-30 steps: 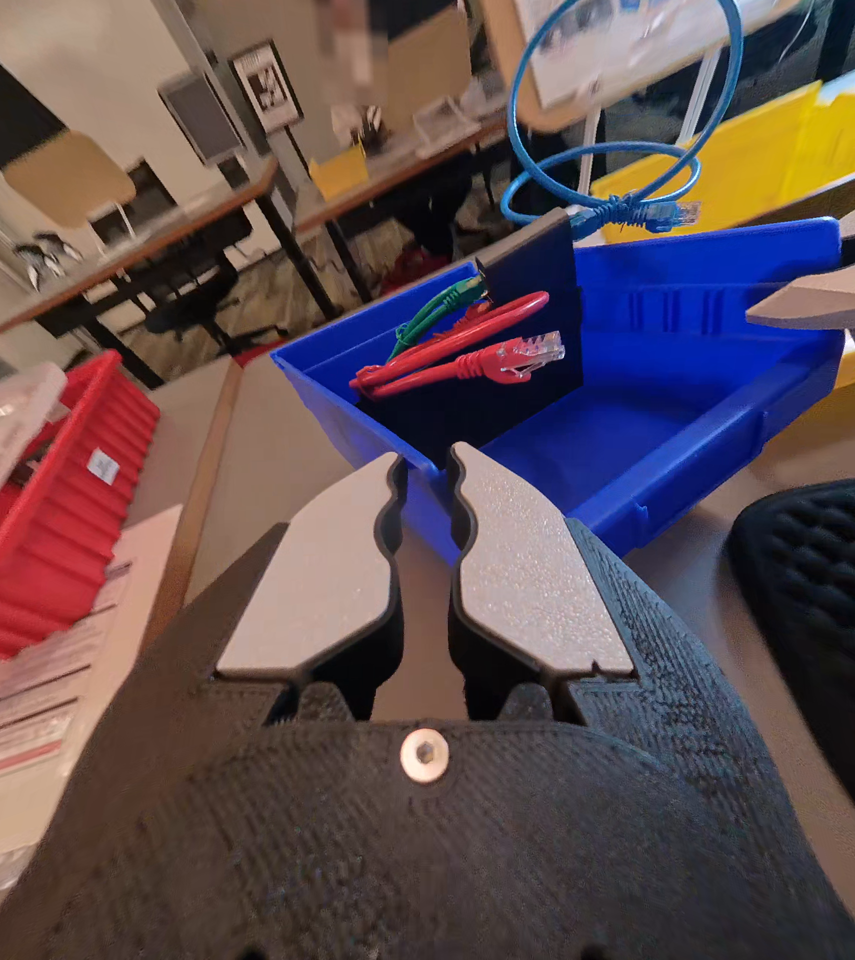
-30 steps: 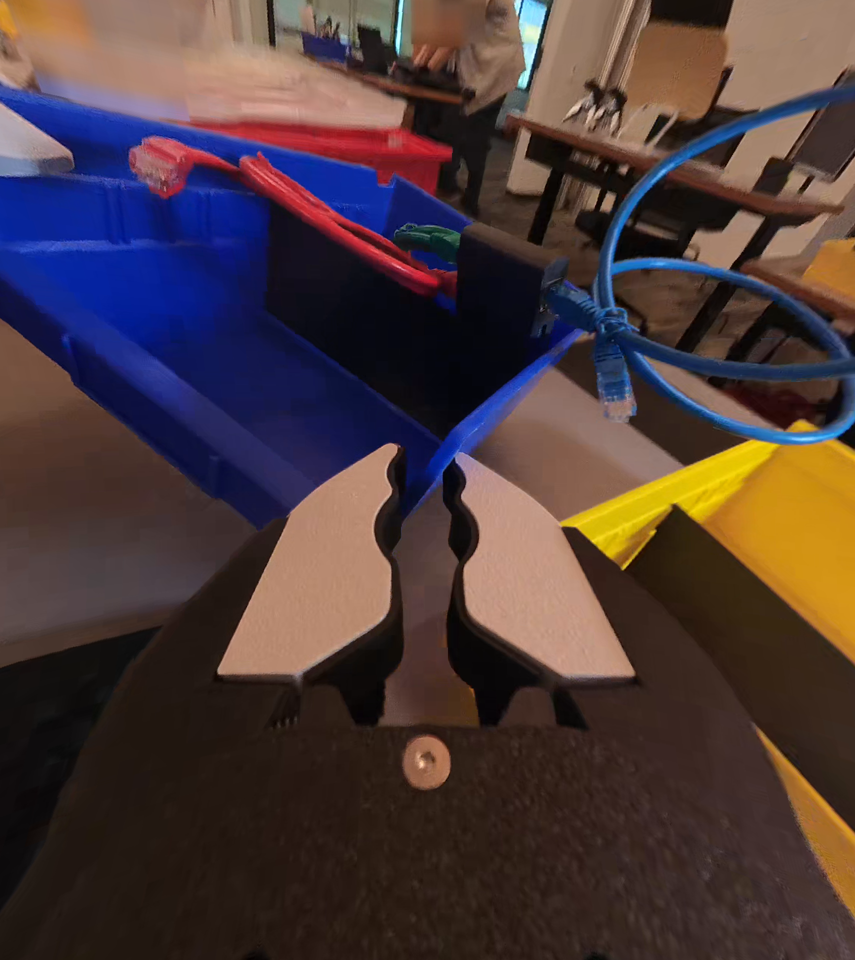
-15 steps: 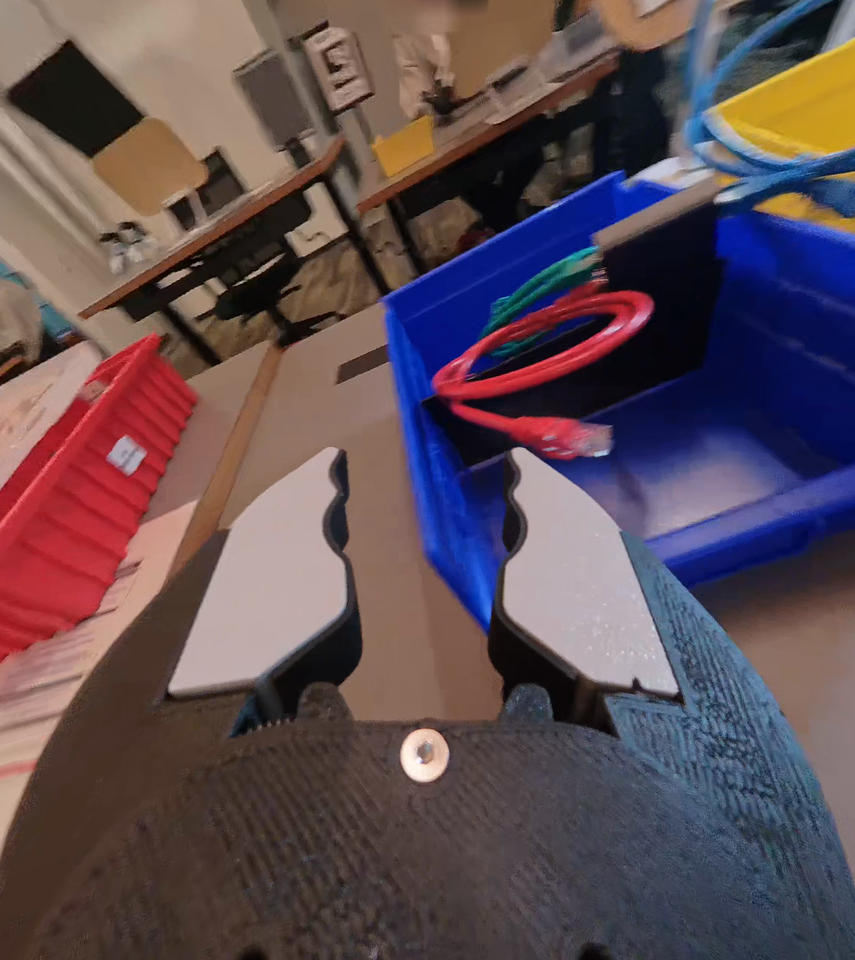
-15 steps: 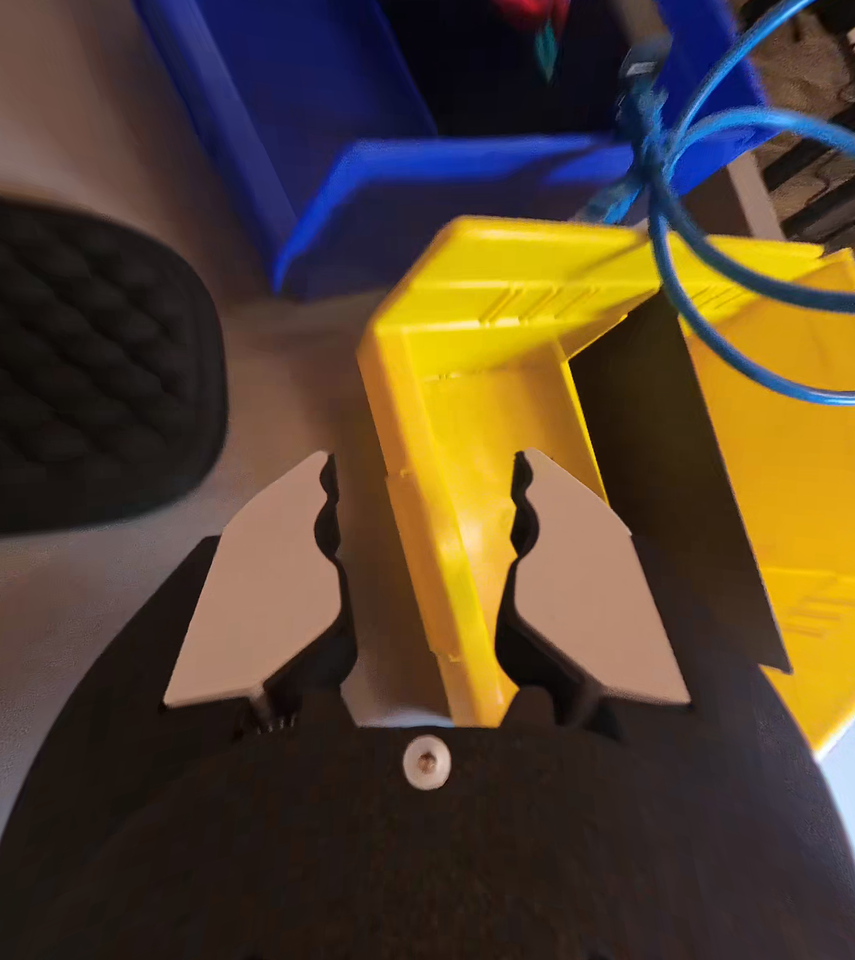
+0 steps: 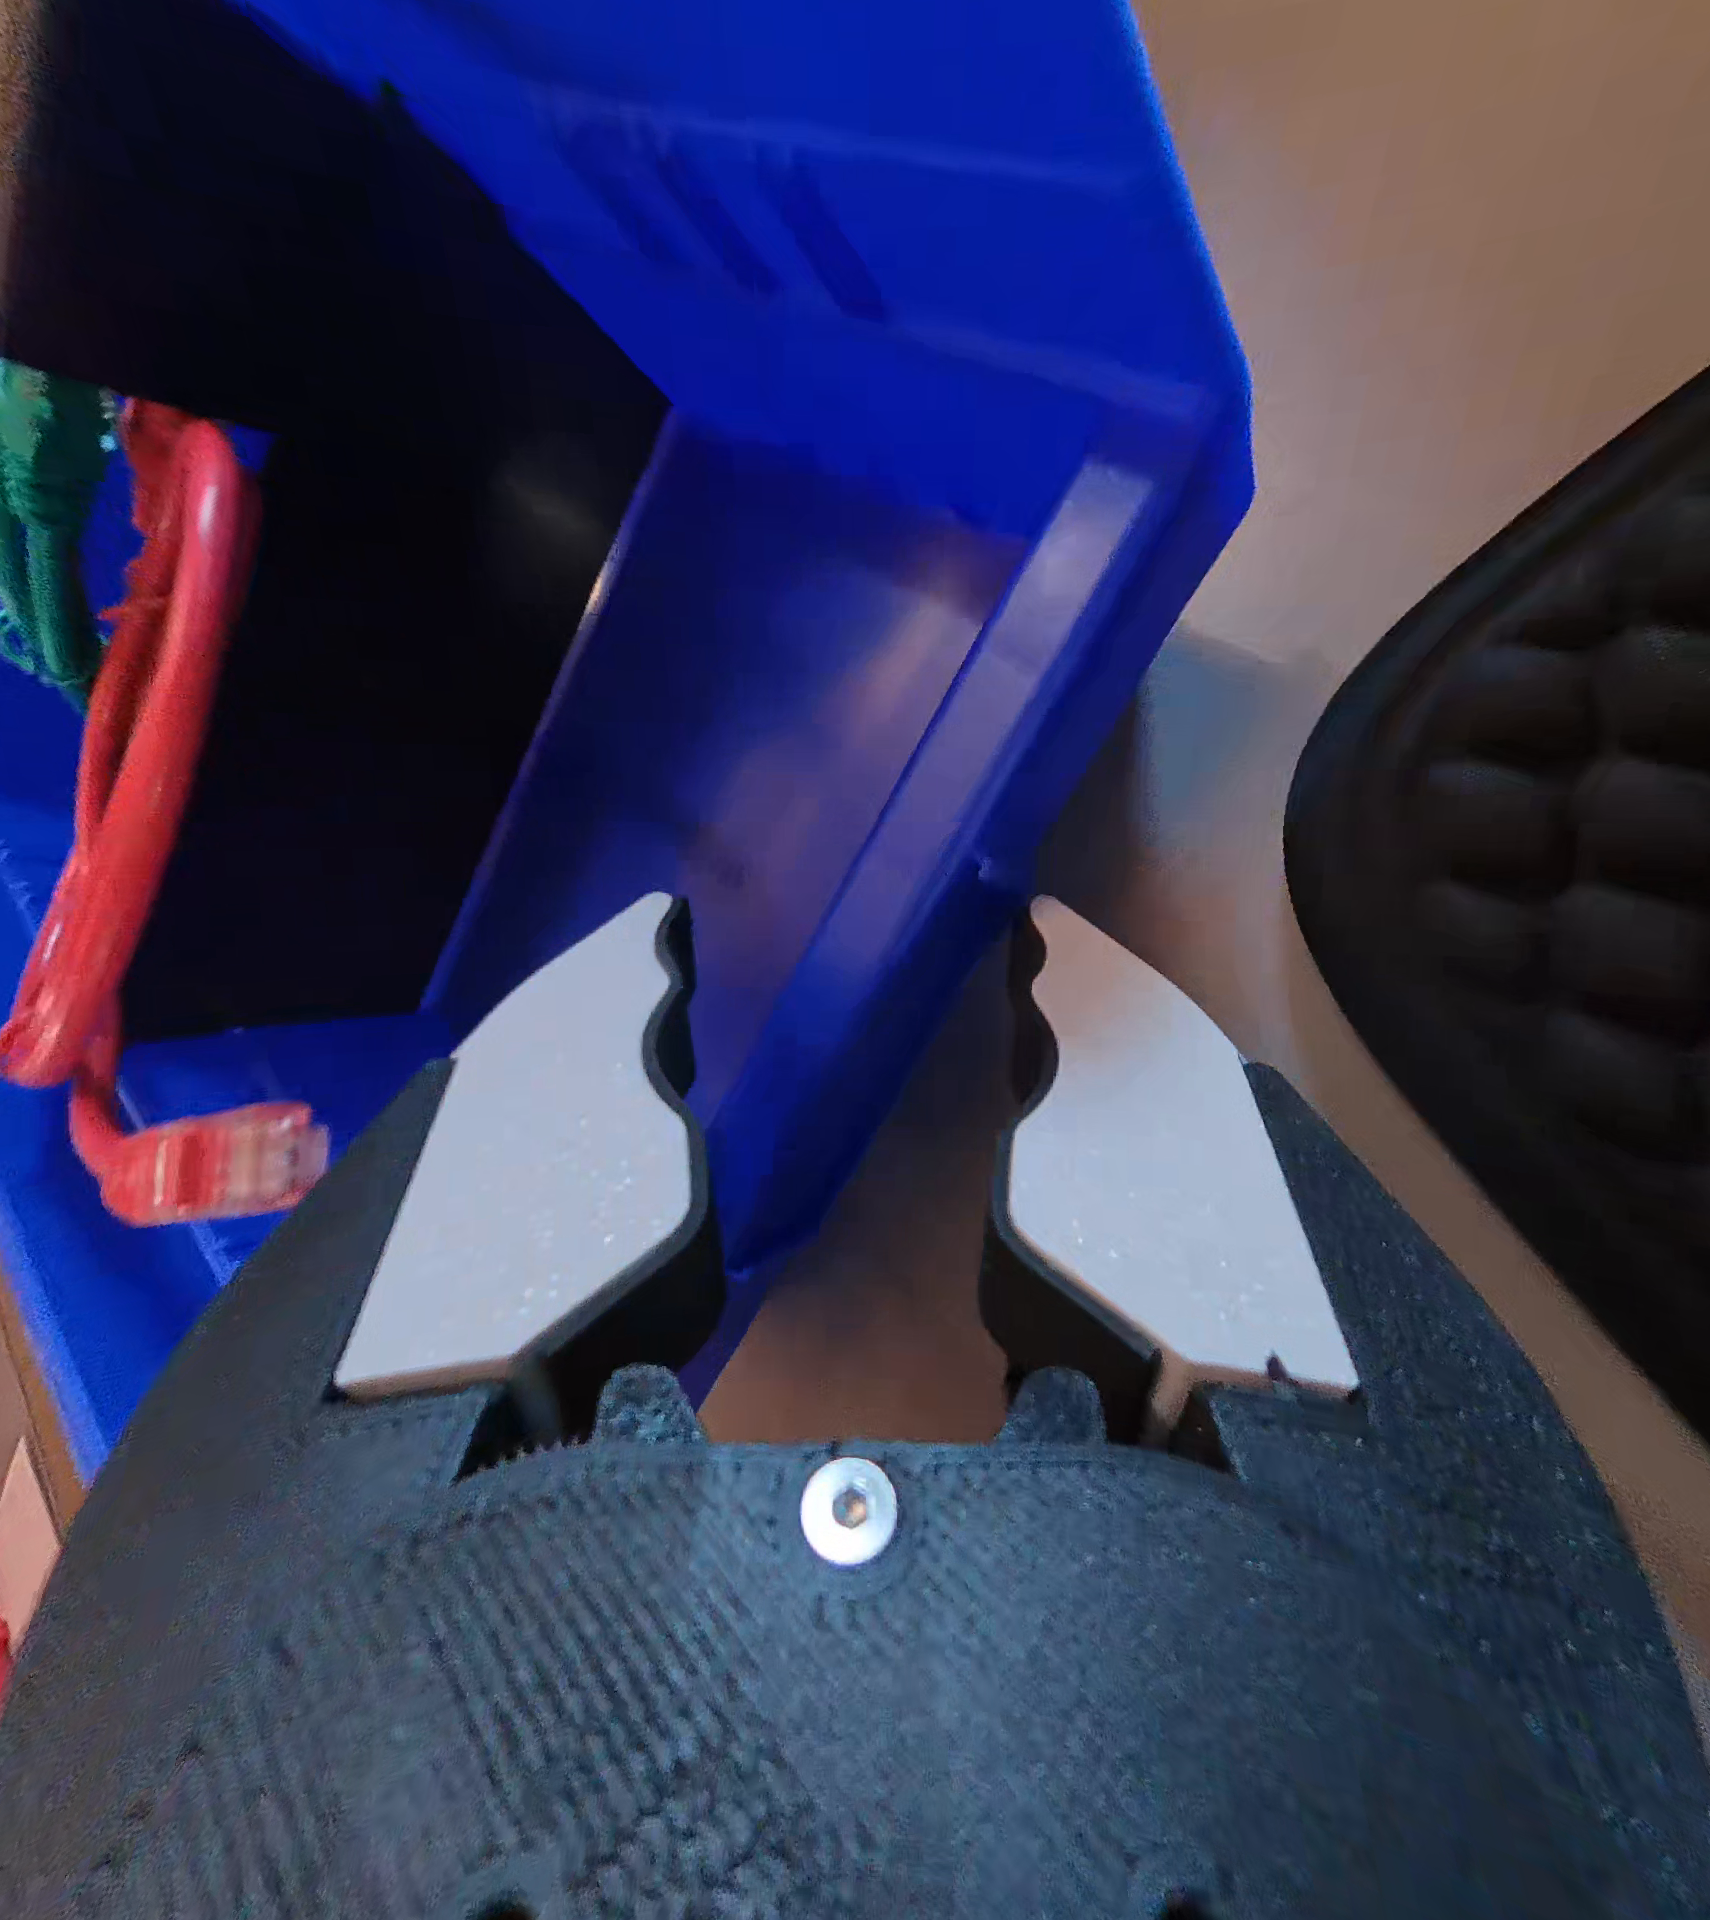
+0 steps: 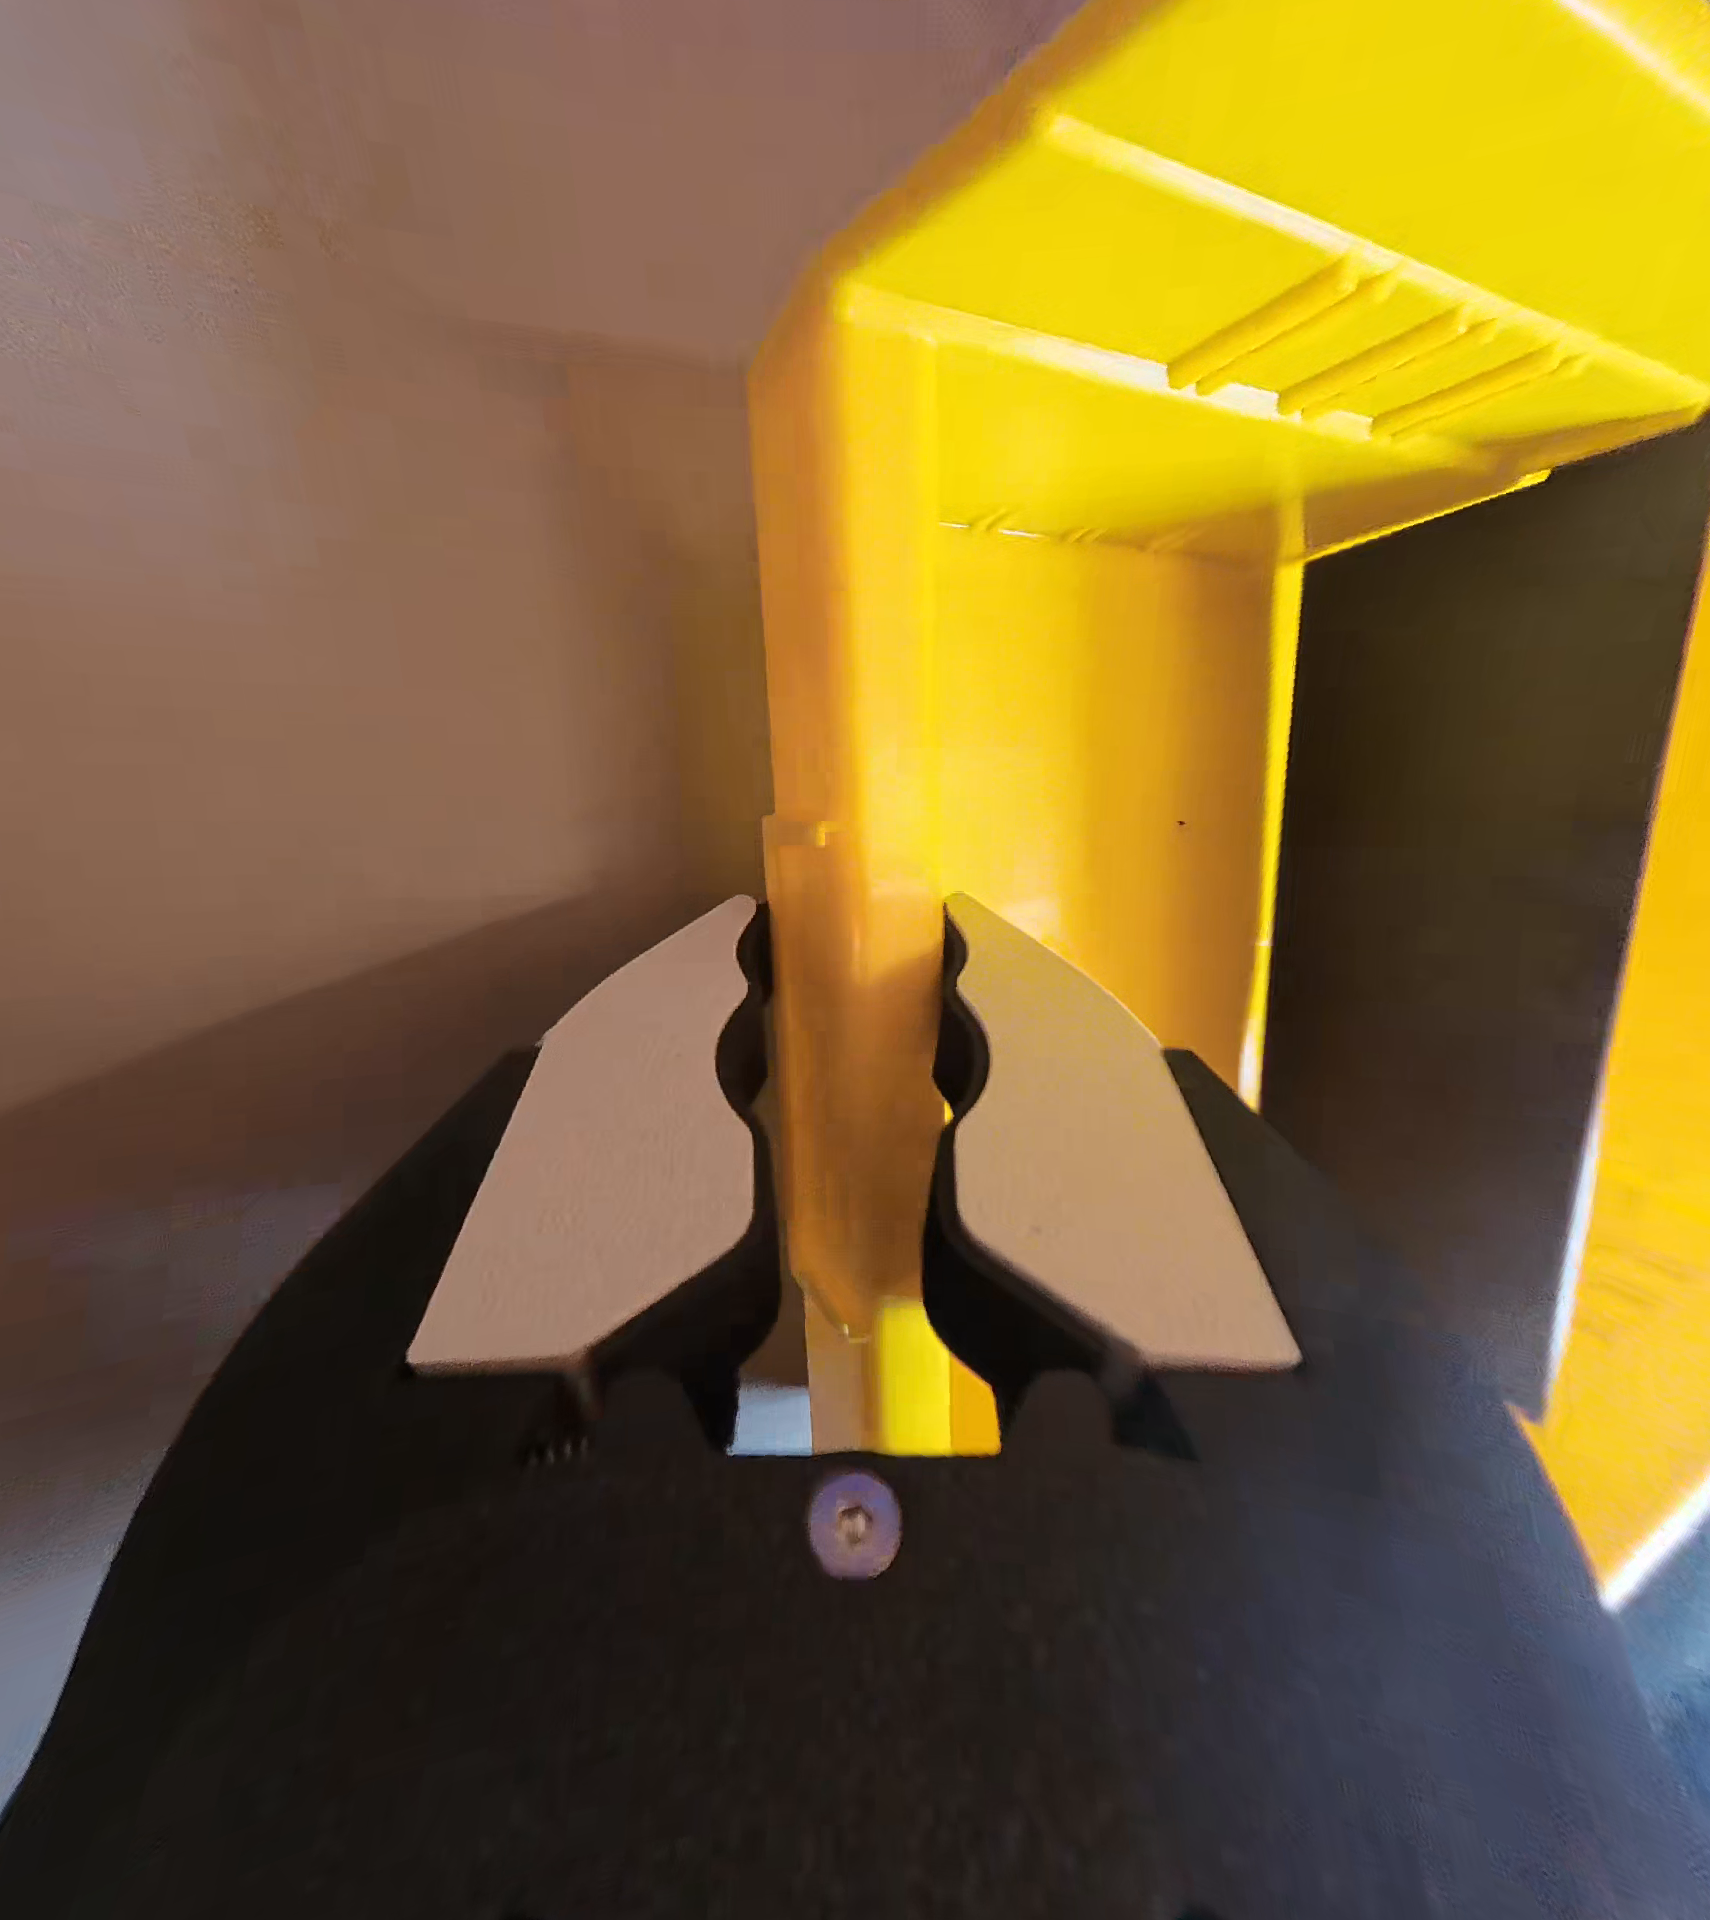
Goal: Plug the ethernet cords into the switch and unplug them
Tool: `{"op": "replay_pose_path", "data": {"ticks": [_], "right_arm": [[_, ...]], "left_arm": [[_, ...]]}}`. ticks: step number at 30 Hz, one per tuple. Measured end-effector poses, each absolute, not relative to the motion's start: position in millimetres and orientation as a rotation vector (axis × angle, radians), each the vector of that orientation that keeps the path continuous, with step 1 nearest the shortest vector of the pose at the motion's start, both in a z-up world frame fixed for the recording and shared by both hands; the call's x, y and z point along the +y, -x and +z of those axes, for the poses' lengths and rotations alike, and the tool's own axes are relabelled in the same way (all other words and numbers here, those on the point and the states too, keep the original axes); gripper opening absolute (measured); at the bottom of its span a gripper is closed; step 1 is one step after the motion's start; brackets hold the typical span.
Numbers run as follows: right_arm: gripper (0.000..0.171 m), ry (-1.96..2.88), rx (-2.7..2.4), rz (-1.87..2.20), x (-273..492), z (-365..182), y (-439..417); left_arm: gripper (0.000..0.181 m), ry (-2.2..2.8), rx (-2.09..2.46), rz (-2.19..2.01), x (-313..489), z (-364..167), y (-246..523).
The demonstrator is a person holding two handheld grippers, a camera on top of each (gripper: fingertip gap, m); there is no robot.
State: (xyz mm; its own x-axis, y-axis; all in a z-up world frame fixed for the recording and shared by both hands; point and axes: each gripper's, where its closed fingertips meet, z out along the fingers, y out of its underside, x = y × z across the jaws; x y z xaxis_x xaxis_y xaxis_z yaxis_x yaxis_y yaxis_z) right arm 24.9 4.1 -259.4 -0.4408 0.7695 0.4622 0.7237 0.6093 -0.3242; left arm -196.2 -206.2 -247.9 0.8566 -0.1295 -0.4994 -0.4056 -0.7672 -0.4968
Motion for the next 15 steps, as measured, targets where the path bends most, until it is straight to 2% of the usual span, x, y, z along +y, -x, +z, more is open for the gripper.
{"op": "replay_pose_path", "data": {"ticks": [8, 15], "right_arm": [[0.034, 1.141, -2.076, -0.356, 169.7, -253.0, -100.4], [0.035, 1.149, -1.923, -0.445, 229.4, -249.0, -116.1]], "left_arm": [[0.05, 2.385, 0.481, 0.662, -180.2, -250.3, 191.9], [0.037, 2.443, 0.438, 0.829, -144.8, -251.6, 202.5]]}}
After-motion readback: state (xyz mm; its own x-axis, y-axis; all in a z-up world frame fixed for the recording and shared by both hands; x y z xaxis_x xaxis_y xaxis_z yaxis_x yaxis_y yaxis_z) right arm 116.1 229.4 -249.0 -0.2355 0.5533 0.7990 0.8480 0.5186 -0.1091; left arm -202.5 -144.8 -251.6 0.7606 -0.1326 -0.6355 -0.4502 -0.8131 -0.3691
